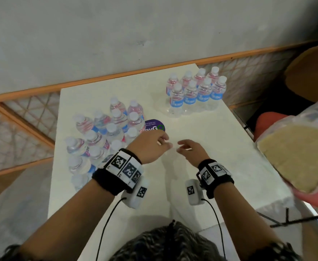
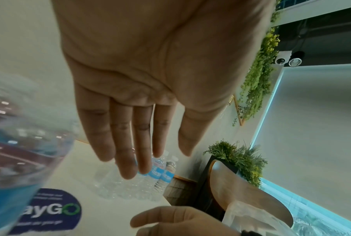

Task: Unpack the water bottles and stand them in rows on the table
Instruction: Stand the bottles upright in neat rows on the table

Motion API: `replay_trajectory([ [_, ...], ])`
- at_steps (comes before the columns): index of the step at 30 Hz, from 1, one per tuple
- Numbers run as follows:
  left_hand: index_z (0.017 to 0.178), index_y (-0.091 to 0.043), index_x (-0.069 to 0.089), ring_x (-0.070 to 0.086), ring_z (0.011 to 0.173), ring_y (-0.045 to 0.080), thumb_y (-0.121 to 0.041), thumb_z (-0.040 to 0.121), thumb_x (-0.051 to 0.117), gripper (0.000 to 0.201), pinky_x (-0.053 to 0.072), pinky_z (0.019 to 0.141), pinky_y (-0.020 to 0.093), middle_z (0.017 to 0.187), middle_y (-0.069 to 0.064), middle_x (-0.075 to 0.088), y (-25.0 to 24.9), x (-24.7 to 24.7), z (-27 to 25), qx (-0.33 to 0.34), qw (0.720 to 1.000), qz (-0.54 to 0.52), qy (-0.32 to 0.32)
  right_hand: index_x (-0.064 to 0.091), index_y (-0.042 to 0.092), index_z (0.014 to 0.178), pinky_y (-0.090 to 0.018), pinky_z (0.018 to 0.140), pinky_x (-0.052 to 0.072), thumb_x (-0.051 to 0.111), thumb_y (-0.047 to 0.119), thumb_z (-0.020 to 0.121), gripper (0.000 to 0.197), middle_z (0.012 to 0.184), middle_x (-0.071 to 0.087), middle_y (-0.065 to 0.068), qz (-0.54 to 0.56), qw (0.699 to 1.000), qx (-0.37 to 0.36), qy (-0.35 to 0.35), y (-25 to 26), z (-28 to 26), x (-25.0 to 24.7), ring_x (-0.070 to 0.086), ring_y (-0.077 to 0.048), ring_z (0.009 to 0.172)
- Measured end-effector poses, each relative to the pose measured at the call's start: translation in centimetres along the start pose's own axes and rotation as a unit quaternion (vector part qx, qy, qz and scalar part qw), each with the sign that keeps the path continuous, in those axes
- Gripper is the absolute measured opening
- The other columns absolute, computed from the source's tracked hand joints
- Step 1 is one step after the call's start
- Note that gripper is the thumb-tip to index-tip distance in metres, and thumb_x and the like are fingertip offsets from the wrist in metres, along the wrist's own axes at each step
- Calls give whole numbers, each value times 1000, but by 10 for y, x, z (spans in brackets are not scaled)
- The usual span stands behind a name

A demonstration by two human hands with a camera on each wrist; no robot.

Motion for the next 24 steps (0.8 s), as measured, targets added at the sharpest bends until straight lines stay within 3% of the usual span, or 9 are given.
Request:
replay_trajectory([
  [3,111,-17,62,60,92,13,-31,89,62,26,45,83,22,103,-4,62,24,-17,-20,0,1000,-8,-18,64,24,107,-34,82,50,68,23,82,25,95,66,0,23,1000,-11,-15,21,-13,23,58,-16,81],
  [8,119,-12,60,52,113,22,-24,90,61,32,38,95,28,121,7,55,46,-47,-37,26,995,65,-76,64,17,109,-21,70,44,67,13,83,26,98,62,-1,62,997,-29,20,53,-43,69,58,-17,83],
  [11,127,-15,56,44,125,26,-24,89,60,39,36,104,34,132,8,47,66,-62,-39,7,990,101,-100,61,18,115,-18,77,46,66,10,83,33,106,61,-2,63,995,-39,70,67,-60,95,59,-15,90],
  [13,132,-16,51,45,125,29,-22,89,59,44,37,106,38,136,10,42,79,-64,-38,-15,989,121,-84,57,19,121,-24,89,46,65,11,84,39,117,60,-3,53,992,-48,104,74,-70,107,57,-15,100],
  [16,138,-19,43,47,123,31,-23,90,56,51,37,104,39,141,12,37,94,-59,-35,-56,990,129,-33,53,21,127,-29,98,43,68,13,83,47,127,55,-2,64,989,-51,123,81,-79,115,52,-15,113],
  [19,133,-14,47,49,121,33,-24,88,53,46,41,98,40,135,16,50,100,-53,-33,-49,985,164,-15,45,27,133,-30,100,40,78,25,75,67,131,51,2,67,988,-44,131,84,-84,120,46,-13,124],
  [24,123,-8,50,55,110,37,-19,93,53,32,43,86,39,119,19,60,102,-51,-34,-59,979,193,-39,39,23,137,-25,95,37,81,27,71,78,132,54,1,-7,989,-87,122,89,-90,138,51,-16,119],
])
Point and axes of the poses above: each hand's wrist, its own z-axis towards the middle knuckle, its own x-axis out of the palm, y = z × x, the point moved 9 cm from there along z, towards the middle knuckle
